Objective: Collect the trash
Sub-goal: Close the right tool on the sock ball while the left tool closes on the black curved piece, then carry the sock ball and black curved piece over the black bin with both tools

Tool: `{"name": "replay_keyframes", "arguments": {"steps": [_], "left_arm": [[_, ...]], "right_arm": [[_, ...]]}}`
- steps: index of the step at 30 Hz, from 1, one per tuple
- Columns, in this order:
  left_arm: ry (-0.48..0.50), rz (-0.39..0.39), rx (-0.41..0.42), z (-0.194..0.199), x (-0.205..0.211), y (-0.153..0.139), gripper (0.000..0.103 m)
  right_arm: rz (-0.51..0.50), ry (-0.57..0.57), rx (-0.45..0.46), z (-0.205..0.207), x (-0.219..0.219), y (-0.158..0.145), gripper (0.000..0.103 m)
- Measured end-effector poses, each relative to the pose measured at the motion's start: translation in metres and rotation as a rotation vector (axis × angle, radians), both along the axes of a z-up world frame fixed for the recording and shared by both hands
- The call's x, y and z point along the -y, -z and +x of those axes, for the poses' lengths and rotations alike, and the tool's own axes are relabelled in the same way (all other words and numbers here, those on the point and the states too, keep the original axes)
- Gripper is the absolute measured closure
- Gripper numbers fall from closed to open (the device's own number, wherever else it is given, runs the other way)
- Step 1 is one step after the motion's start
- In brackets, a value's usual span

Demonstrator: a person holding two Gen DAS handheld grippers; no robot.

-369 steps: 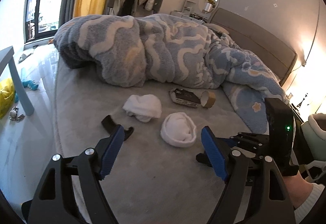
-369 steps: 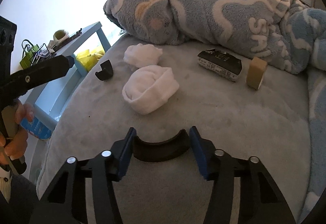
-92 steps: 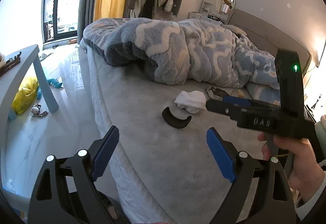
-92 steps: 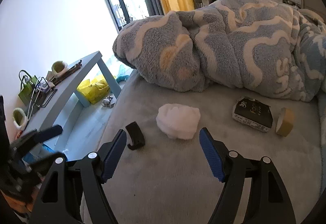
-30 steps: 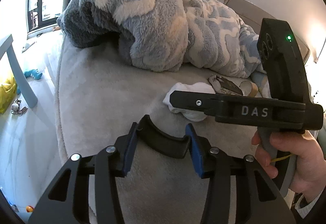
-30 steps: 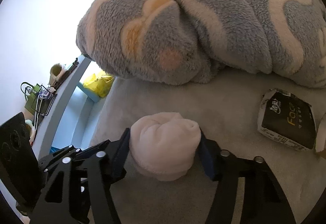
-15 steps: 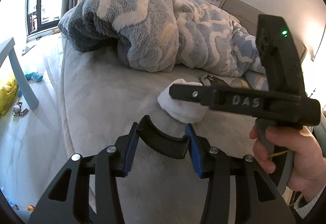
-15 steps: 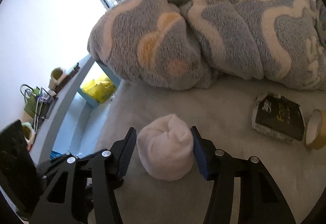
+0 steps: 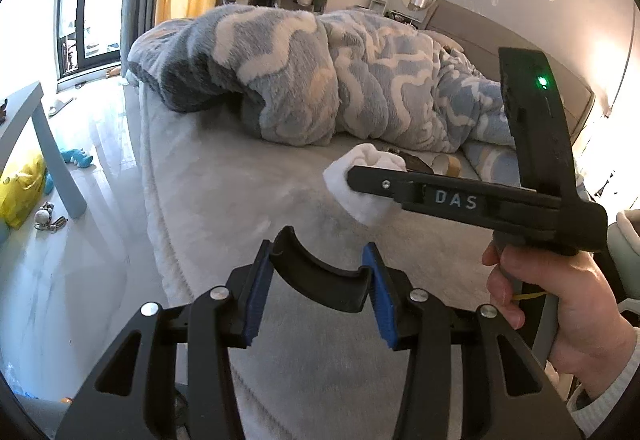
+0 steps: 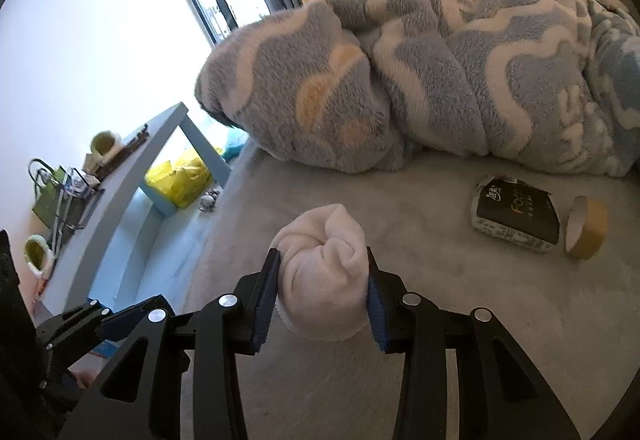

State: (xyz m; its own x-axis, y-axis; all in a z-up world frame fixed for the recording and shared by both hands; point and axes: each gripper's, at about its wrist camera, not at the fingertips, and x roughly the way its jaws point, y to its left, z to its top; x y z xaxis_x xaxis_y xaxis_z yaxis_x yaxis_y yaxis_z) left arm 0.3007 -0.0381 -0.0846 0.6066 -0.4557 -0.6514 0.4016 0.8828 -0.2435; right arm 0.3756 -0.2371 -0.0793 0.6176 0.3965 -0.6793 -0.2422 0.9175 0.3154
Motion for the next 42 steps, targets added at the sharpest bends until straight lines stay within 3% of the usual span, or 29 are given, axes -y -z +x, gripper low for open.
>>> {"name": "replay_keyframes", "arguments": {"steps": [25, 42], "left_arm": [[-0.111, 0.065, -0.002, -0.081, -0.064, -0.013, 0.055], [-0.181, 0.117, -0.046, -0.109, -0.115, 0.004, 0.055]], "right_arm": [[-0.020, -0.057, 0.058, -0.097, -0.049, -0.018, 0.063], [-0.014, -0.142, 0.071, -0.132, -0.098, -0.016, 0.063]]}}
